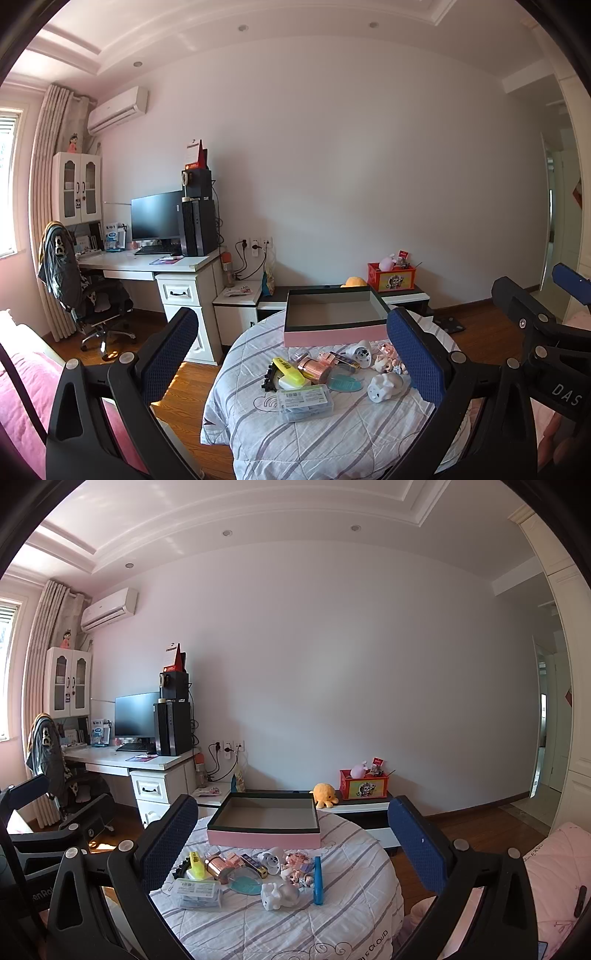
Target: Organize rigid objects
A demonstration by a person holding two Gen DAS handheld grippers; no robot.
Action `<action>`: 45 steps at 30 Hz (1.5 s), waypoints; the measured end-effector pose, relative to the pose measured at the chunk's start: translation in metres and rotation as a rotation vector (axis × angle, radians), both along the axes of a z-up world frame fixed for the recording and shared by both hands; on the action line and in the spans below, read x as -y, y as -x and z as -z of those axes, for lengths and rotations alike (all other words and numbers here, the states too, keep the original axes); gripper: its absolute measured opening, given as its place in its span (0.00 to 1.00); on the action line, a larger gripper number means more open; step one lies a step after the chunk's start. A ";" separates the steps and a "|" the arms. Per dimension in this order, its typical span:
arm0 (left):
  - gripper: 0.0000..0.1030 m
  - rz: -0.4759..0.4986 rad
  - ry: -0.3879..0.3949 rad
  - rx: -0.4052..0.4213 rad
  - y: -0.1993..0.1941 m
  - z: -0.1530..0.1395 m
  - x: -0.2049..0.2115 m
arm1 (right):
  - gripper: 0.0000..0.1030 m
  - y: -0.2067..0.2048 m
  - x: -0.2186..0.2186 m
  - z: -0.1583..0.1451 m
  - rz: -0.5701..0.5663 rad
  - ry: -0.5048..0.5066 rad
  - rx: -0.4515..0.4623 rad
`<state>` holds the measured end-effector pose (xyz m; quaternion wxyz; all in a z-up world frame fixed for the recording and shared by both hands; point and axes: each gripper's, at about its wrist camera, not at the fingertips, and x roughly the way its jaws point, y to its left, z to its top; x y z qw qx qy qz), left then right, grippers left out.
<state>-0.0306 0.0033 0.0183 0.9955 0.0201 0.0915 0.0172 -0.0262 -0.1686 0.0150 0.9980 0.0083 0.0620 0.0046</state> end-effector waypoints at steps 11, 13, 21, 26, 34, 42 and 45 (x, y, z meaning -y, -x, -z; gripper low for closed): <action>1.00 0.003 0.002 0.000 0.001 0.000 -0.001 | 1.00 0.001 0.000 0.001 -0.003 0.001 -0.006; 1.00 0.007 0.007 0.001 0.001 0.000 -0.002 | 1.00 0.000 0.000 0.001 -0.001 0.002 -0.006; 1.00 0.007 0.020 -0.002 -0.007 0.001 -0.007 | 1.00 -0.013 -0.002 0.002 -0.010 0.004 -0.020; 1.00 0.009 0.018 -0.037 -0.030 0.007 -0.008 | 1.00 -0.029 -0.001 0.007 -0.018 0.006 -0.045; 1.00 0.013 0.014 -0.147 -0.082 0.040 -0.009 | 1.00 -0.075 0.000 0.036 -0.042 0.012 -0.137; 1.00 -0.008 0.046 -0.357 -0.141 0.110 -0.024 | 1.00 -0.134 0.014 0.102 -0.053 -0.003 -0.318; 1.00 0.005 0.056 -0.452 -0.161 0.145 -0.027 | 1.00 -0.153 0.021 0.129 -0.060 -0.015 -0.382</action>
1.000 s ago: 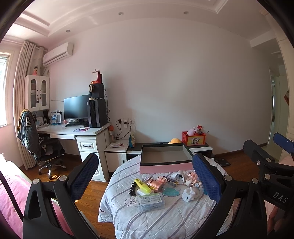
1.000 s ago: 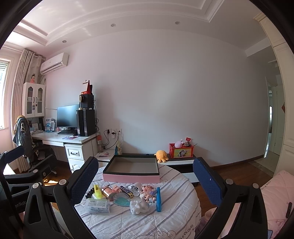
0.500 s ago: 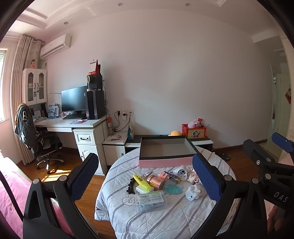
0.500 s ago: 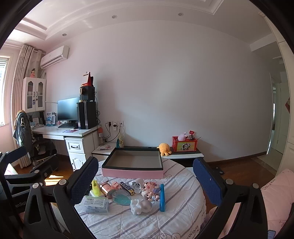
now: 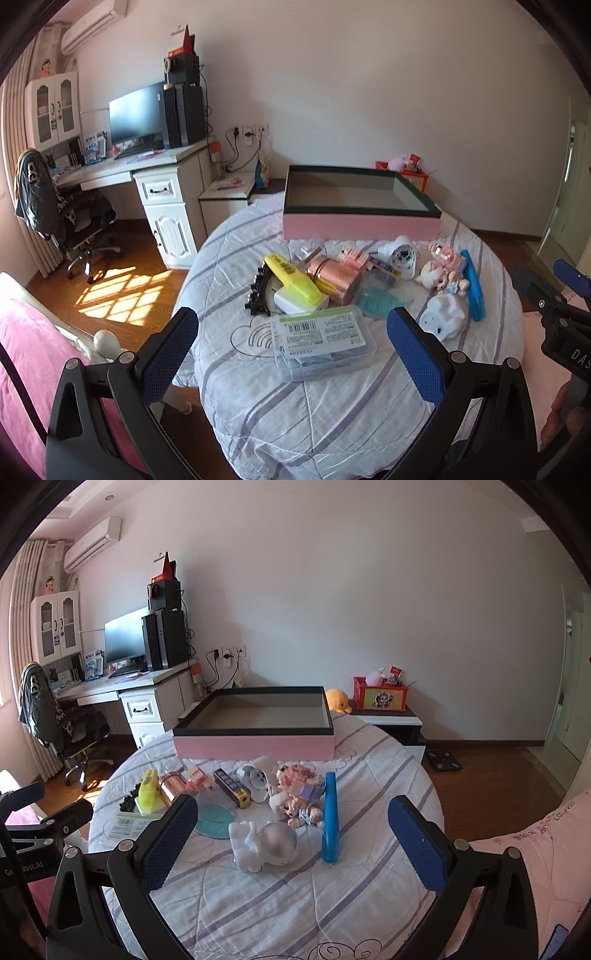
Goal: Organize rigid objects
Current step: 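Grasp the clear barcode-labelled plastic box with the left tool while the right tool grasps the white astronaut toy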
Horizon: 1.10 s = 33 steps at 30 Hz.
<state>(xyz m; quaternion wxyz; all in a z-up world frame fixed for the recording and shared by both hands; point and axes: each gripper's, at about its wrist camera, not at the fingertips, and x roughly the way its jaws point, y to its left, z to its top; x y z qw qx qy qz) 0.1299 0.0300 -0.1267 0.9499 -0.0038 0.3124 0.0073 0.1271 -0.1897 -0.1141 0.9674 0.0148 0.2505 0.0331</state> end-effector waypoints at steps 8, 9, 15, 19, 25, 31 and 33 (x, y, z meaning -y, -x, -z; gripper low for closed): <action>1.00 0.047 0.027 -0.163 -0.031 0.062 0.012 | 1.00 -0.029 0.008 0.047 -0.024 -0.011 -0.117; 1.00 0.054 0.030 -0.169 -0.033 0.066 0.014 | 1.00 -0.029 0.008 0.051 -0.028 -0.007 -0.124; 1.00 0.048 0.045 -0.214 -0.050 0.080 0.023 | 1.00 -0.034 0.013 0.066 -0.054 -0.034 -0.148; 1.00 0.035 0.003 -0.255 -0.064 0.091 0.028 | 1.00 -0.037 0.009 0.064 -0.059 -0.034 -0.142; 0.99 0.050 0.013 -0.208 -0.066 0.092 0.021 | 1.00 -0.042 -0.004 0.064 -0.094 -0.025 -0.141; 0.99 0.068 0.002 -0.181 -0.065 0.090 0.020 | 1.00 -0.067 -0.014 0.081 -0.097 -0.004 -0.196; 0.99 0.077 -0.002 -0.173 -0.064 0.088 0.022 | 1.00 -0.073 -0.013 0.082 -0.106 -0.018 -0.209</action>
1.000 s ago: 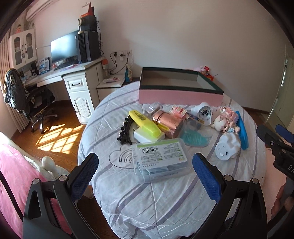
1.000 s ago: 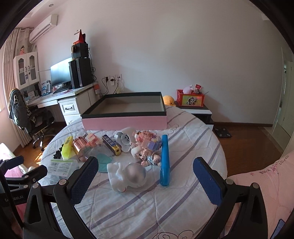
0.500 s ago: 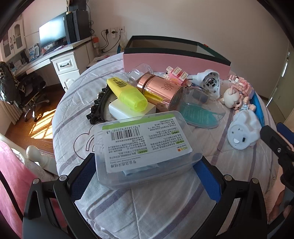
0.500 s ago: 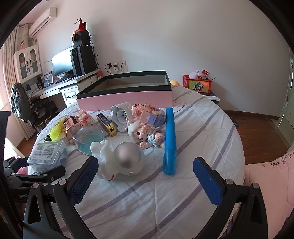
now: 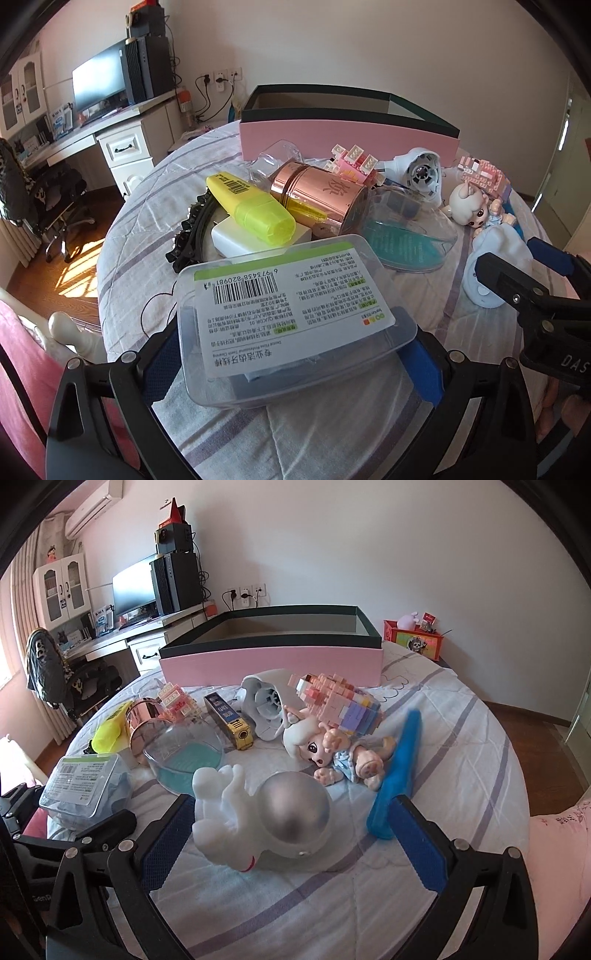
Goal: Organize rigid objects
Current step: 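Grasp the clear barcode-labelled plastic box with the left tool while the right tool grasps the white astronaut toy, then carry the plastic box and astronaut toy into the pink box and open both tools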
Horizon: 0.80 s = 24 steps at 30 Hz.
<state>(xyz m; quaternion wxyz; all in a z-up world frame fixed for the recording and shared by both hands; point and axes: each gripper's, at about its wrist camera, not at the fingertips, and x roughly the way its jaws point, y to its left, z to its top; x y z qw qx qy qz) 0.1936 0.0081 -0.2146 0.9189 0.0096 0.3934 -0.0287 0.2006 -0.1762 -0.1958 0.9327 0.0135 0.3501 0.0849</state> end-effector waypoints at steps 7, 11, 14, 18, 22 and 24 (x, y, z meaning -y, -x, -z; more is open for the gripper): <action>0.99 0.014 0.003 0.047 0.005 -0.016 0.002 | 0.69 -0.002 0.001 -0.001 -0.031 -0.020 -0.008; 0.99 0.042 0.003 0.076 0.006 -0.030 0.008 | 0.69 0.005 0.001 -0.011 -0.052 -0.033 0.010; 0.99 0.059 0.024 0.101 0.000 -0.046 0.009 | 0.69 0.008 0.001 -0.030 -0.066 -0.042 0.050; 0.99 0.089 0.049 0.137 -0.023 -0.077 0.010 | 0.69 -0.011 0.005 -0.063 -0.073 -0.036 0.118; 0.99 0.098 -0.009 0.214 -0.065 -0.108 0.019 | 0.69 -0.055 0.003 -0.094 -0.071 -0.002 0.170; 0.99 0.099 -0.025 0.213 -0.099 -0.118 0.021 | 0.69 -0.088 0.003 -0.101 -0.066 -0.002 0.154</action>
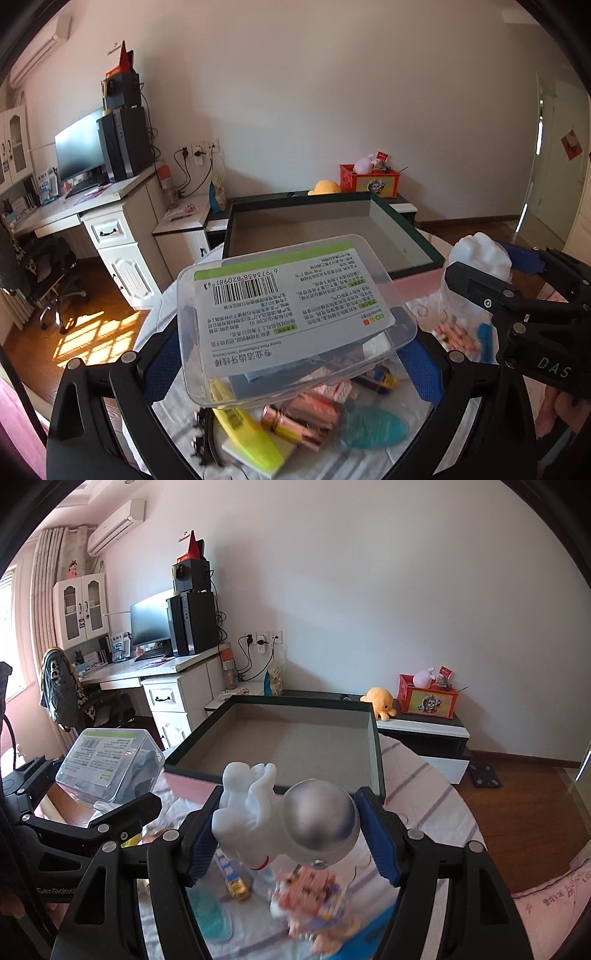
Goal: Organize rigid objects
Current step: 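Carry the plastic box and astronaut toy into the pink box and open both tools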
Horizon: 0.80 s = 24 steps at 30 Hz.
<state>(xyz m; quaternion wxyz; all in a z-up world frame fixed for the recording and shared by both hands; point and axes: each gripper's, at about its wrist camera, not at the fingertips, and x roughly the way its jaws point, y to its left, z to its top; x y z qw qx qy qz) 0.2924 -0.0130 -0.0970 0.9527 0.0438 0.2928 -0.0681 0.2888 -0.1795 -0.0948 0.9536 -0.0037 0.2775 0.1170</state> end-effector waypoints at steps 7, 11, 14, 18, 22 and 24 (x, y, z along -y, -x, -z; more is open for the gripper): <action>0.99 -0.031 -0.051 -0.132 -0.115 0.008 0.000 | 0.69 -0.097 -0.002 0.016 0.014 -0.001 -0.100; 0.99 -0.042 -0.080 -0.233 -0.154 0.034 0.003 | 0.69 -0.135 0.000 0.046 0.028 0.008 -0.195; 0.99 -0.039 -0.102 -0.277 -0.165 0.052 0.010 | 0.69 -0.149 0.008 0.054 0.029 -0.003 -0.238; 0.99 -0.034 -0.124 -0.326 -0.173 0.068 0.022 | 0.70 -0.163 0.014 0.062 0.059 -0.001 -0.292; 0.99 -0.032 -0.144 -0.366 -0.177 0.076 0.028 | 0.83 -0.163 0.016 0.063 0.079 0.009 -0.303; 1.00 -0.048 -0.148 -0.370 -0.178 0.074 0.028 | 0.84 -0.163 0.018 0.063 0.079 0.006 -0.303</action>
